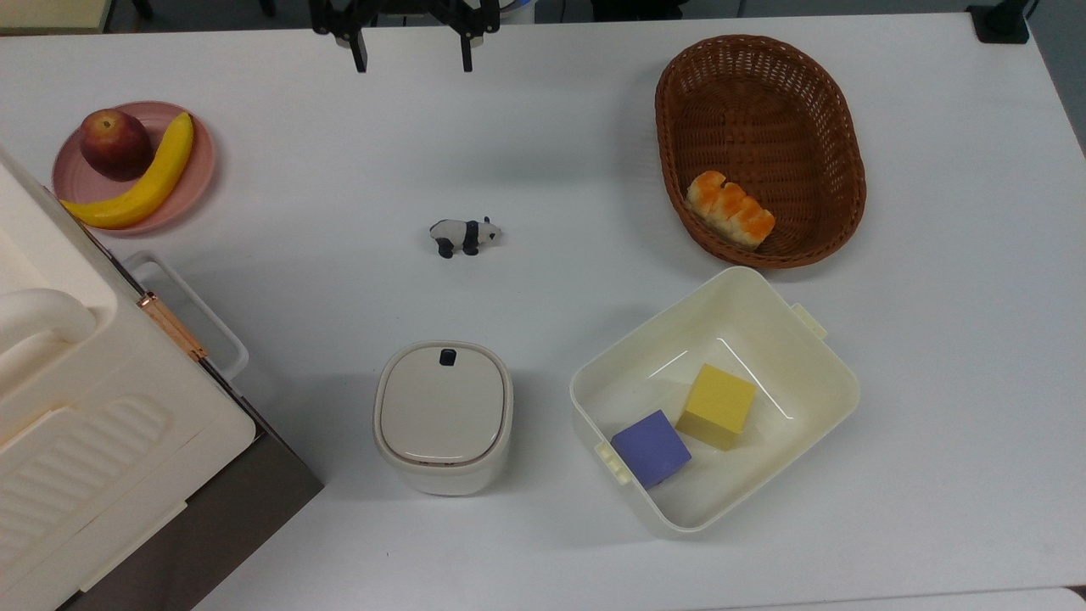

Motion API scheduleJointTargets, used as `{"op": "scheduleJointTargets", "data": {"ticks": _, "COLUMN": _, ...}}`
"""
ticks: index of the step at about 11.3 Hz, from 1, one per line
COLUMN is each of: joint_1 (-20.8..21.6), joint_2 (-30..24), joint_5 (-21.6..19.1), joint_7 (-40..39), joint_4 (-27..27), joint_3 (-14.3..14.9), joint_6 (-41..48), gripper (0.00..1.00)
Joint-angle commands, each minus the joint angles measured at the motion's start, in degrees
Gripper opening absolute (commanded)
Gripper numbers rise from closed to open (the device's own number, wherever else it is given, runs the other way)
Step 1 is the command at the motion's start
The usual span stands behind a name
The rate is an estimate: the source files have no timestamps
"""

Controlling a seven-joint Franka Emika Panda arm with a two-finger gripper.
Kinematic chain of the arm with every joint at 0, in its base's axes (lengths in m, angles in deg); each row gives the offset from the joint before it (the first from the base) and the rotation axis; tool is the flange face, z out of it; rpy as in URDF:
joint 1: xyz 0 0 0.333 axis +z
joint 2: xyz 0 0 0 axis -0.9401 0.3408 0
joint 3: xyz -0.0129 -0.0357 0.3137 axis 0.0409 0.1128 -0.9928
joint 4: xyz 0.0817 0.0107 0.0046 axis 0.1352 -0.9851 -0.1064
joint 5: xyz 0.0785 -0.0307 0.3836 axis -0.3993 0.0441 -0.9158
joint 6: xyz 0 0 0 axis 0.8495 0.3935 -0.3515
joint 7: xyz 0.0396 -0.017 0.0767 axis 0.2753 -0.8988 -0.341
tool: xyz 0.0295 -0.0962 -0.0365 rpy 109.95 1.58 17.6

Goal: Slide the drawer open
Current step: 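Move the gripper from above the white bin toward the wooden drawer unit, then lower the open gripper to the drawer front handle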

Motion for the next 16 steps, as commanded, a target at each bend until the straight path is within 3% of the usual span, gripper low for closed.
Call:
{"op": "scheduleJointTargets", "data": {"ticks": 1, "joint_1": -2.74, "joint_2": 0.36, "joint_5": 1.48, "joint_7": -25.92, "joint_4": -1.16, "joint_3": 0.14, "joint_6": -1.69, "gripper": 1.00}}
{"op": "scheduleJointTargets", "data": {"ticks": 2, "joint_1": -4.23, "joint_2": 0.54, "joint_5": 2.71, "joint_7": -36.83, "joint_4": -1.25, "joint_3": 0.14, "joint_6": -1.60, "gripper": 1.00}}
{"op": "scheduleJointTargets", "data": {"ticks": 4, "joint_1": -6.60, "joint_2": 2.29, "joint_5": 5.25, "joint_7": -44.13, "joint_4": -1.08, "joint_3": 0.22, "joint_6": -4.39, "gripper": 1.00}}
{"op": "scheduleJointTargets", "data": {"ticks": 7, "joint_1": -9.33, "joint_2": 7.38, "joint_5": 8.43, "joint_7": -44.06, "joint_4": -0.99, "joint_3": 0.22, "joint_6": -16.41, "gripper": 1.00}}
{"op": "scheduleJointTargets", "data": {"ticks": 16, "joint_1": -13.38, "joint_2": 16.09, "joint_5": 8.79, "joint_7": -43.44, "joint_4": -0.73, "joint_3": 0.22, "joint_6": -35.87, "gripper": 1.00}}
